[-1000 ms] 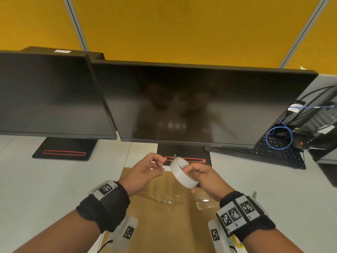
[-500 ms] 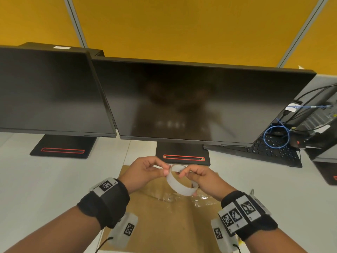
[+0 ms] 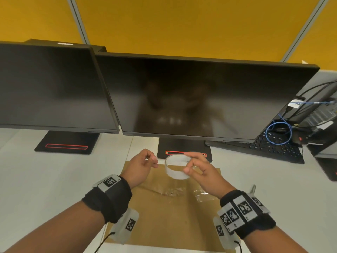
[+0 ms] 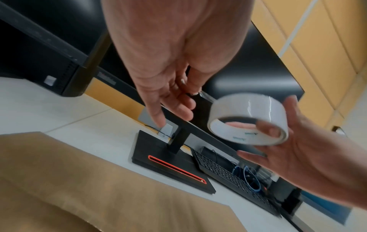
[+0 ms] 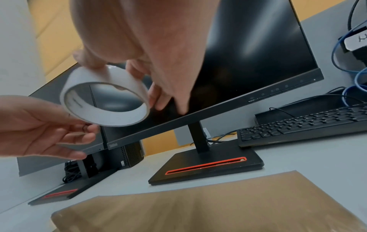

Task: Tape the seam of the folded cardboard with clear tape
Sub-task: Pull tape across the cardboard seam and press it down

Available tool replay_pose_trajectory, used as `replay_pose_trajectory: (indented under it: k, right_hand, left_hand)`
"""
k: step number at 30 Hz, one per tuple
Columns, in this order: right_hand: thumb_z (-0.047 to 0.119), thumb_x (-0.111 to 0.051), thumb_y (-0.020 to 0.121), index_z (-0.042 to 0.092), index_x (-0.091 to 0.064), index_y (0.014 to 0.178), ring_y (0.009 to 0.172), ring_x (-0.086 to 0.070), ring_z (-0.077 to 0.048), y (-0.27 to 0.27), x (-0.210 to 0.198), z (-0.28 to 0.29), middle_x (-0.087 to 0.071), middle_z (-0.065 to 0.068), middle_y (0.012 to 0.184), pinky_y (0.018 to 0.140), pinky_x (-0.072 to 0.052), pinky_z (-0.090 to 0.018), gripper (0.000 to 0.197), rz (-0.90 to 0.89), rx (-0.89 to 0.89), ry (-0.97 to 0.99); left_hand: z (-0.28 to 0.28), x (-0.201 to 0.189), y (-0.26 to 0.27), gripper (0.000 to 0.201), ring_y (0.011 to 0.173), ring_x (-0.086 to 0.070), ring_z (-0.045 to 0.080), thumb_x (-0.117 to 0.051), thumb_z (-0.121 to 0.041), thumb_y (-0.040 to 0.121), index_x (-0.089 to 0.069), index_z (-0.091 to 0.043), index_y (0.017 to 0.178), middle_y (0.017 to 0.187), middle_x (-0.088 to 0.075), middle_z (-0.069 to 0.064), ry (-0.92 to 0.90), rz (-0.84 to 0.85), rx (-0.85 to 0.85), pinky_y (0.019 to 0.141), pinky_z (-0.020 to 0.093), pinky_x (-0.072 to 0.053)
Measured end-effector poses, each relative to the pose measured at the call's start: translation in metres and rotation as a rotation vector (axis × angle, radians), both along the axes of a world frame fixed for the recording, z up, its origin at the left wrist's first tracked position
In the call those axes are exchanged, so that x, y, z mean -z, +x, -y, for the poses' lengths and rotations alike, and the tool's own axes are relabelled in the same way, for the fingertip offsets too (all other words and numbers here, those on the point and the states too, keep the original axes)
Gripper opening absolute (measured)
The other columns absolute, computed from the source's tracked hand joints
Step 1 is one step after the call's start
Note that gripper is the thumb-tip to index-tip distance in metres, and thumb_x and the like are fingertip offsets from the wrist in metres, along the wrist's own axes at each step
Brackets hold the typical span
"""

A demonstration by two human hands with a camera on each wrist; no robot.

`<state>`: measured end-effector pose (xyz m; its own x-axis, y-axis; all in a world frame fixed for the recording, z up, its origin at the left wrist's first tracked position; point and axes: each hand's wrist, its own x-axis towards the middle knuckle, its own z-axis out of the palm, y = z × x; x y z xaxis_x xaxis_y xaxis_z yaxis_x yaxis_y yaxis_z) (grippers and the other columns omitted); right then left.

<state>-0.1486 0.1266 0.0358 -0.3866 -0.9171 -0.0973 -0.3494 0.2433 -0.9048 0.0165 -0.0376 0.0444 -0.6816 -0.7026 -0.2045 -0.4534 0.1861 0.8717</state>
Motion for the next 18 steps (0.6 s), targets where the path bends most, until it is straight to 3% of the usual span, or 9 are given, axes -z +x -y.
replay_pose_trajectory:
  k: [3,5,7,8,10,11,12,14,18]
  right_hand:
    - [0.057,-0.06,0.082,0.023,-0.061,0.072,0.136,-0.025,-0.001,-0.004,0.011,-0.005,-0.041,0.03,0.129,0.117,-0.008,-0.032,0.034,-0.229,0.097,-0.007]
    - [0.074,-0.044,0.078,0.023,-0.063,0.072,0.133,-0.025,0.006,-0.003,0.012,-0.006,-0.043,0.032,0.124,0.117,0.007,-0.03,0.055,-0.355,0.06,-0.017]
    - [0.074,-0.039,0.082,0.022,-0.063,0.084,0.122,-0.027,0.017,0.002,0.011,-0.007,-0.05,0.028,0.113,0.118,0.009,-0.031,0.057,-0.335,-0.035,0.058]
    - [0.067,-0.041,0.085,0.024,-0.061,0.087,0.116,-0.03,0.018,0.005,0.011,-0.008,-0.053,0.027,0.104,0.118,0.003,-0.032,0.047,-0.269,-0.072,0.093]
    - [0.057,-0.046,0.09,0.029,-0.054,0.08,0.097,-0.049,0.005,0.007,0.013,-0.009,-0.058,0.021,0.081,0.112,-0.029,-0.037,0.031,-0.147,-0.115,0.082]
    - [0.052,-0.047,0.091,0.028,-0.055,0.079,0.085,-0.054,-0.002,0.008,0.014,-0.01,-0.058,0.018,0.076,0.098,-0.043,-0.039,0.027,-0.129,-0.117,0.073]
    - [0.046,-0.049,0.093,0.027,-0.057,0.08,0.079,-0.056,-0.005,0.008,0.015,-0.011,-0.059,0.016,0.076,0.086,-0.049,-0.04,0.024,-0.144,-0.125,0.082]
    - [0.041,-0.052,0.093,0.026,-0.064,0.084,0.079,-0.059,-0.005,0.006,0.016,-0.011,-0.065,0.014,0.08,0.078,-0.052,-0.039,0.021,-0.23,-0.14,0.12]
    - [0.054,-0.05,0.087,0.027,-0.066,0.081,0.077,-0.062,-0.01,0.009,0.02,-0.012,-0.068,0.006,0.08,0.073,-0.051,-0.035,0.032,-0.188,-0.151,0.129]
  left_hand:
    - [0.007,0.0,0.008,0.014,0.087,-0.065,0.011,-0.045,-0.02,0.097,-0.056,-0.014,0.091,0.091,-0.067,0.0,0.008,0.045,0.01,0.092,0.037,-0.049]
    - [0.008,-0.002,0.012,0.014,0.087,-0.065,0.013,-0.045,-0.019,0.097,-0.056,-0.012,0.092,0.093,-0.067,0.001,0.013,0.079,0.034,0.09,0.034,-0.048]
    - [0.01,-0.004,0.014,0.014,0.085,-0.065,0.013,-0.045,-0.016,0.097,-0.056,-0.011,0.089,0.093,-0.067,0.002,0.04,0.074,0.025,0.088,0.033,-0.047]
    - [0.011,-0.004,0.015,0.014,0.083,-0.065,0.013,-0.045,-0.014,0.096,-0.055,-0.012,0.088,0.093,-0.067,0.003,0.055,0.07,0.011,0.086,0.033,-0.047]
    - [0.017,-0.004,0.019,0.015,0.081,-0.065,0.013,-0.044,-0.013,0.096,-0.054,-0.012,0.086,0.093,-0.067,0.004,0.064,0.078,-0.032,0.083,0.033,-0.047]
    - [0.021,-0.003,0.021,0.016,0.081,-0.066,0.015,-0.043,-0.012,0.096,-0.054,-0.013,0.084,0.092,-0.067,0.005,0.066,0.077,-0.063,0.083,0.034,-0.047]
    - [0.024,-0.003,0.024,0.017,0.083,-0.066,0.017,-0.043,-0.012,0.096,-0.053,-0.014,0.083,0.092,-0.067,0.006,0.075,0.067,-0.097,0.084,0.035,-0.047]
    - [0.03,-0.005,0.031,0.018,0.087,-0.067,0.023,-0.043,-0.011,0.097,-0.052,-0.014,0.081,0.095,-0.067,0.008,0.132,0.024,-0.135,0.083,0.035,-0.047]
    - [0.03,-0.01,0.041,0.017,0.091,-0.067,0.027,-0.041,-0.007,0.098,-0.048,-0.009,0.082,0.099,-0.067,0.013,0.384,-0.144,-0.123,0.081,0.034,-0.05]
